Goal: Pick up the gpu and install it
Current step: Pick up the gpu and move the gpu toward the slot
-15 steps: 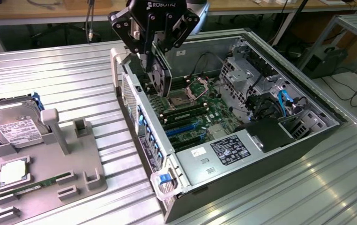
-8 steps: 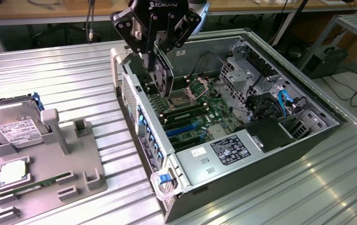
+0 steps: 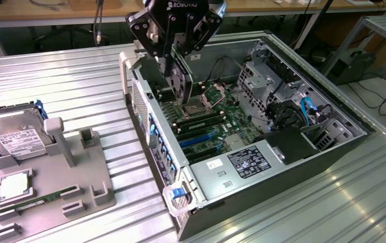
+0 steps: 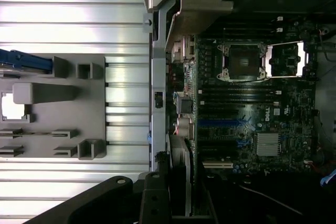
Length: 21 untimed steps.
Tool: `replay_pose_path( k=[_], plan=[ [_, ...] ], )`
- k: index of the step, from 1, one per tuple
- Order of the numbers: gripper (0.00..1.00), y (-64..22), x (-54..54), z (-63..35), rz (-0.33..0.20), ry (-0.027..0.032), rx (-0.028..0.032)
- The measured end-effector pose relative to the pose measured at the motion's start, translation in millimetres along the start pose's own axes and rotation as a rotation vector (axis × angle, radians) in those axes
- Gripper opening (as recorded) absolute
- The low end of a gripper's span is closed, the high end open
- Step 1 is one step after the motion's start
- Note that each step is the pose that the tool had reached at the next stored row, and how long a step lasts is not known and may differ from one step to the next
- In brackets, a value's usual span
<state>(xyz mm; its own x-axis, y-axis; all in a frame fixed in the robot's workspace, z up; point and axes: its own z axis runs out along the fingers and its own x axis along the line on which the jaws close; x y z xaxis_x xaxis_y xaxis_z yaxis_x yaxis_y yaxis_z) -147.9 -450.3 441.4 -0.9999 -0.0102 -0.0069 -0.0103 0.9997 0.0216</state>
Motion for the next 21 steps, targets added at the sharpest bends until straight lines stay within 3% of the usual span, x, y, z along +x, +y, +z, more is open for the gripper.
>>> replay_pose_path(
  k=[21],
  plan=[
    [0.28,0.0,-19.4,0.5,0.000,-0.0020,0.0000]
  ],
)
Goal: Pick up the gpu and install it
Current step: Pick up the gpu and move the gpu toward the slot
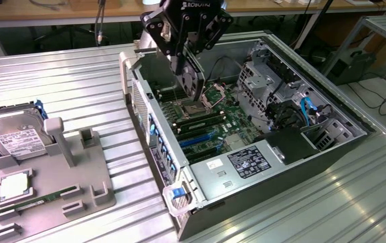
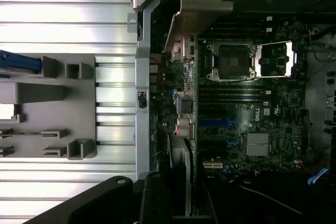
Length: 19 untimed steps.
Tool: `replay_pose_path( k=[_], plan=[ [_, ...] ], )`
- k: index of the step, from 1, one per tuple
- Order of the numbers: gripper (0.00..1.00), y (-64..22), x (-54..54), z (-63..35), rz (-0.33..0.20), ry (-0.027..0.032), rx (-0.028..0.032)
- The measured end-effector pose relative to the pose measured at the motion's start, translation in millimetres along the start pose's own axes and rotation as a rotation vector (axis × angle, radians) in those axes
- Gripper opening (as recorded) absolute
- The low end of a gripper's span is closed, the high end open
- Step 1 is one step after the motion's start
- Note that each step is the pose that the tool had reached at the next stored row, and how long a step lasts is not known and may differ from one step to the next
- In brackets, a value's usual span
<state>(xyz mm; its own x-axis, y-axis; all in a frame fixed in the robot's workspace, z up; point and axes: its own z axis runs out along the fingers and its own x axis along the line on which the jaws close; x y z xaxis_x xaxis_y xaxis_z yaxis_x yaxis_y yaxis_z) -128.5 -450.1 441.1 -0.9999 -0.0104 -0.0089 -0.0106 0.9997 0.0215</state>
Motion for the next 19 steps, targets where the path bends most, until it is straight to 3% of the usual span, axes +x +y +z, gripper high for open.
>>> replay_pose_path(
  k=[19],
  plan=[
    [0.28,1.4,-30.1,2.9,-0.002,-0.0011,-0.0002]
  ],
)
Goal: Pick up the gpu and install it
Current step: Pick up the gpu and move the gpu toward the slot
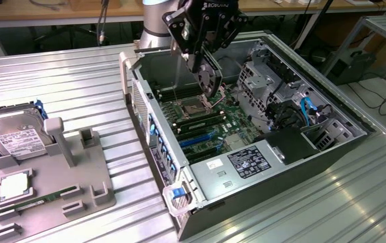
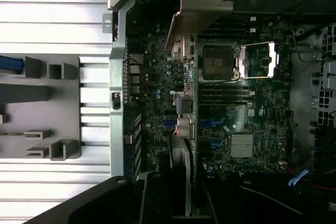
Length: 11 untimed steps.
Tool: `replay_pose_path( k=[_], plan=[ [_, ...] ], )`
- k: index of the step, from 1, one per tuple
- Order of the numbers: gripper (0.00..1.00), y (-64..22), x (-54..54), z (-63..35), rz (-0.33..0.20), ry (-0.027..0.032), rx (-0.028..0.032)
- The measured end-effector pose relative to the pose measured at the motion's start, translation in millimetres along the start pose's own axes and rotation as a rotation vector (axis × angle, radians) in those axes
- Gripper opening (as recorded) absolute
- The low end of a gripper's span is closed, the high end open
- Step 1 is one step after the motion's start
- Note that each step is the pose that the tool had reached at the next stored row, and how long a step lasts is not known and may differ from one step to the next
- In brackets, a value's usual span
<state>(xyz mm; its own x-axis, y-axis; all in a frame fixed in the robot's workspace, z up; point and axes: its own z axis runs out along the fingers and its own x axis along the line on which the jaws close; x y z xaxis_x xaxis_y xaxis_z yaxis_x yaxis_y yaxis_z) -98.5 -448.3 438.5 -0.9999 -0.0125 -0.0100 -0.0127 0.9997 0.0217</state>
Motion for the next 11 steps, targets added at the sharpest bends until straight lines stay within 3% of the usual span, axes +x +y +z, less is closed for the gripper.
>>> replay_pose_path(
  k=[11],
  plan=[
    [0.28,-0.1,-17.0,2.2,-0.001,-0.0001,0.0001]
  ],
)
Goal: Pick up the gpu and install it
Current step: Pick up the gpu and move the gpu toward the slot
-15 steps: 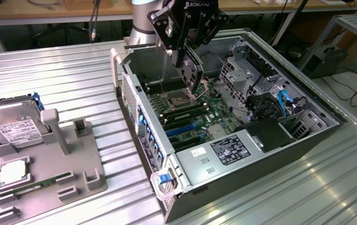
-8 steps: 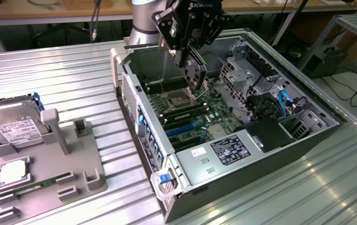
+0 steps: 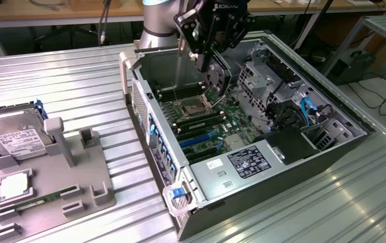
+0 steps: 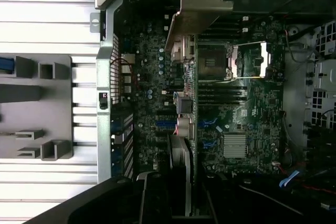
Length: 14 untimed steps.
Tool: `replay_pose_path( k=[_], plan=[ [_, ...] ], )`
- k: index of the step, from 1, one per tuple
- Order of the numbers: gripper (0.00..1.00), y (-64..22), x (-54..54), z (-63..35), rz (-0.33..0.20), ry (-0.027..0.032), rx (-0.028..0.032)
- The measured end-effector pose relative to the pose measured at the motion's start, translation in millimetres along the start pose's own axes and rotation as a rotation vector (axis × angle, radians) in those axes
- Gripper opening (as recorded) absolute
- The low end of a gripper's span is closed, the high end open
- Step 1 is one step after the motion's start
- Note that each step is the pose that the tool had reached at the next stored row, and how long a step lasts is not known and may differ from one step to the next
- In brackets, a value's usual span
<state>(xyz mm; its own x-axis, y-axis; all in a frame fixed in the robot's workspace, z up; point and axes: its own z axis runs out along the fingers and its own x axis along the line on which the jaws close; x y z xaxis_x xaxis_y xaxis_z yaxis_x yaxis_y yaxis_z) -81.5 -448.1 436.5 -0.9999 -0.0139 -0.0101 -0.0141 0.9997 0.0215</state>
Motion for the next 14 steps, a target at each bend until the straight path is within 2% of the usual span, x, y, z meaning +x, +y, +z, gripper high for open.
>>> replay_pose_path(
  k=[13,14],
  plan=[
    [0.28,-0.1,-21.4,4.1,0.000,-0.0002,0.0000],
    [0.28,-0.2,-28.7,4.8,0.000,-0.0005,-0.0001]
  ],
)
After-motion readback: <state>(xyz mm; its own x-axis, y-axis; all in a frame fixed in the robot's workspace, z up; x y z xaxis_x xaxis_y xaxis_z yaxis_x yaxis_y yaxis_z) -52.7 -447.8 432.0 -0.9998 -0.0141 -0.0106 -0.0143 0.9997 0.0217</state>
